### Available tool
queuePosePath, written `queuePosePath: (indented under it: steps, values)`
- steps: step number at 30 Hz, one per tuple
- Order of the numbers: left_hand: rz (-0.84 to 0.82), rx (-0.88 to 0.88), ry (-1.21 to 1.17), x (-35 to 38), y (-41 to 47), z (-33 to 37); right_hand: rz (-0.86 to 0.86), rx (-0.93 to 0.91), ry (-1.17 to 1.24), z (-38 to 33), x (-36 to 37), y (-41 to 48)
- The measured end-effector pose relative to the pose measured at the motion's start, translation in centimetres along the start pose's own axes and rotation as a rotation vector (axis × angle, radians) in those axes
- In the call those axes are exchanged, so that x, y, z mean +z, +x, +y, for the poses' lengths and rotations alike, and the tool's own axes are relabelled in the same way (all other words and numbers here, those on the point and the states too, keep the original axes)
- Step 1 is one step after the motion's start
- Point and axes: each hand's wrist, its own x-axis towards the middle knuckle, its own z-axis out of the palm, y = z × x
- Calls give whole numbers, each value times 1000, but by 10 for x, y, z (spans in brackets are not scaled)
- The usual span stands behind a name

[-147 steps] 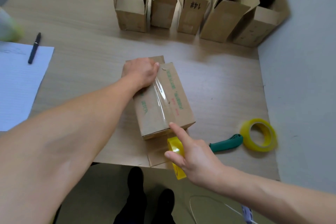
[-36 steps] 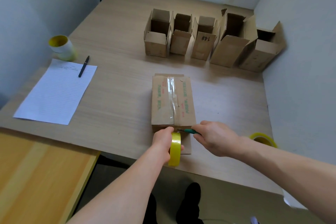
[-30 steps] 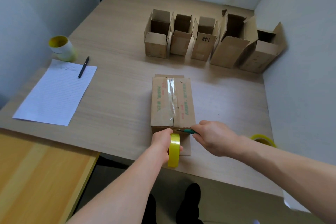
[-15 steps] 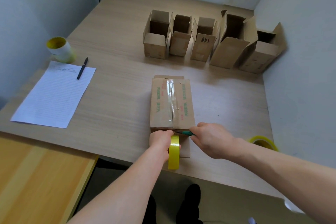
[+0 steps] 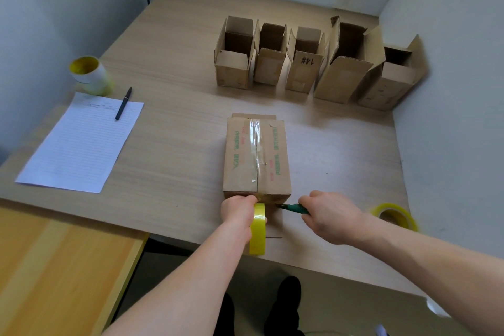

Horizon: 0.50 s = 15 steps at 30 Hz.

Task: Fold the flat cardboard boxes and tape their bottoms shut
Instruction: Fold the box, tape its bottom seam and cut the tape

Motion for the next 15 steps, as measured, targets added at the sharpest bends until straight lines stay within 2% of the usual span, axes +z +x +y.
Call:
queuePosePath:
  steps: [6, 11, 15]
  values:
    - [8, -16, 8, 3, 11, -7, -37, 167, -22, 22, 29, -12]
    - [6, -64, -49, 5, 11, -2, -19, 161, 18, 17, 36, -15]
    - [8, -94, -65, 8, 12, -1, 56, 219, 385, -9, 21, -9]
